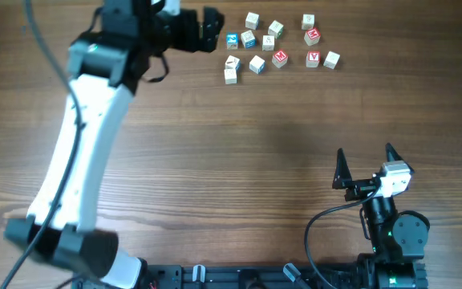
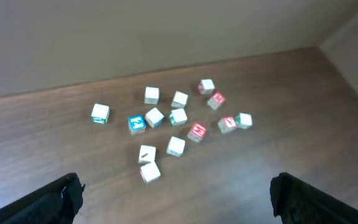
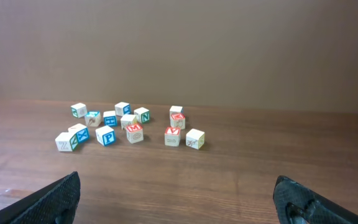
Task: Form a tower
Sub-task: 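Reach the left gripper to the block cluster and grasp the dove block, then carry the dove block left and set it down on the open table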
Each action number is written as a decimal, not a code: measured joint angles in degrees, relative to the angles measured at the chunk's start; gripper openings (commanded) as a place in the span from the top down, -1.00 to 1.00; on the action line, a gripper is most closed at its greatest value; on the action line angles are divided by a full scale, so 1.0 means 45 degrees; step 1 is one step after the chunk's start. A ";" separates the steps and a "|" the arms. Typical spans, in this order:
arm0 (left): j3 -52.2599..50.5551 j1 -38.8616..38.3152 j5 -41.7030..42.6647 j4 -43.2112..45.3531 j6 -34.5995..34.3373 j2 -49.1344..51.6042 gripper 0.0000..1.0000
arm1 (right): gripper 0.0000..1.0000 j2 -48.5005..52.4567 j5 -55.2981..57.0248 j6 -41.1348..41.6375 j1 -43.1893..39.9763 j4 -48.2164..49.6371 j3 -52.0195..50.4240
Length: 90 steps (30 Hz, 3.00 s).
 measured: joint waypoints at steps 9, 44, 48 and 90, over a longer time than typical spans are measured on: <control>0.0034 -0.0641 -0.0573 0.1219 -0.0806 0.4595 -1.00 | -1.00 0.0000 0.0000 0.0000 0.0000 -0.0005 0.0005; 0.0170 -0.1972 -0.3332 -0.1166 -0.4056 0.7684 0.59 | -0.99 0.0000 0.0000 0.0000 0.0000 0.0000 0.0000; 0.0107 -0.1972 -0.3424 -0.4172 -0.4056 0.5799 0.75 | -1.00 0.0000 0.0000 0.0000 0.0000 0.0000 0.0000; -1.5106 -0.0359 -0.4260 0.4182 -0.3730 -0.3147 -1.00 | -0.99 0.0000 0.0000 0.0000 0.0000 0.0029 0.0005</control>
